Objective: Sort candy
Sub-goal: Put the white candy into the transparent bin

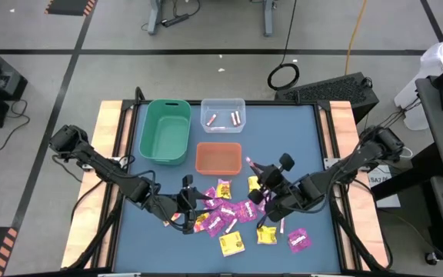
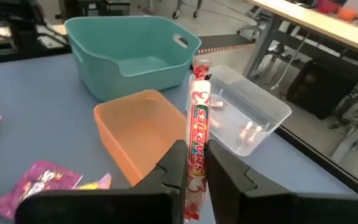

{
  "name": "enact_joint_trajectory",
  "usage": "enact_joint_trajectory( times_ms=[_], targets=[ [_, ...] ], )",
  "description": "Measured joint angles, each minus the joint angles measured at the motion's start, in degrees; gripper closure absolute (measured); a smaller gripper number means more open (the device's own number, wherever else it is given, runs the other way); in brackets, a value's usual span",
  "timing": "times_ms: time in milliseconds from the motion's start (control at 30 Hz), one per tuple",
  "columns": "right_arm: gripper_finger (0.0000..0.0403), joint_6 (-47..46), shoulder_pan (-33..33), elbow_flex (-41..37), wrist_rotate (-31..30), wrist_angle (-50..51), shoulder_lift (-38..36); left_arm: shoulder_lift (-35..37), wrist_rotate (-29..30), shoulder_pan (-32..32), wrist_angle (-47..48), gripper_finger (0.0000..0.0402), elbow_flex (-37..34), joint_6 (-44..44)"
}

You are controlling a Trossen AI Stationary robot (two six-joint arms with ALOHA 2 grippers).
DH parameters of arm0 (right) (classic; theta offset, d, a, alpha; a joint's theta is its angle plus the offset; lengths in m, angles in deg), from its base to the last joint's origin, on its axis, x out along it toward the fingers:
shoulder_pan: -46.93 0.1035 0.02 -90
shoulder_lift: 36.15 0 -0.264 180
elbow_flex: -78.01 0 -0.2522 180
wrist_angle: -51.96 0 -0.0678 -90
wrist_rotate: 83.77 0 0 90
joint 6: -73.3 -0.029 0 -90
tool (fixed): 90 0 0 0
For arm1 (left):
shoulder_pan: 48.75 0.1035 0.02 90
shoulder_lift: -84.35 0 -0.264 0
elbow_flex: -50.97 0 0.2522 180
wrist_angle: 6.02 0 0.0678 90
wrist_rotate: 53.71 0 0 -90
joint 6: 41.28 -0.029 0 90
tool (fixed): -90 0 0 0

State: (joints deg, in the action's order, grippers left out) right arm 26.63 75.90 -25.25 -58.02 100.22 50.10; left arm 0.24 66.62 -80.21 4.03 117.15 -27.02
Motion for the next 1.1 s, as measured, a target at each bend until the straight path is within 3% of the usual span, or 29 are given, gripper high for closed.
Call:
enact_joint_trajectory(
  times_ms=[367,800,1100],
  targets=[
    [0.0367,-1.68,-1.59,0.00,0.11,0.02,1.70,0.00,0.00,0.00,0.17,0.0228,0.01,0.00],
    [0.0367,17.23,-2.53,0.00,2.72,0.06,1.70,0.00,0.00,0.00,0.14,0.0228,0.01,-0.09],
    [0.0367,22.91,-11.56,0.00,1.10,0.02,1.68,0.00,0.00,0.00,0.14,0.0228,0.01,-1.42]
  ],
)
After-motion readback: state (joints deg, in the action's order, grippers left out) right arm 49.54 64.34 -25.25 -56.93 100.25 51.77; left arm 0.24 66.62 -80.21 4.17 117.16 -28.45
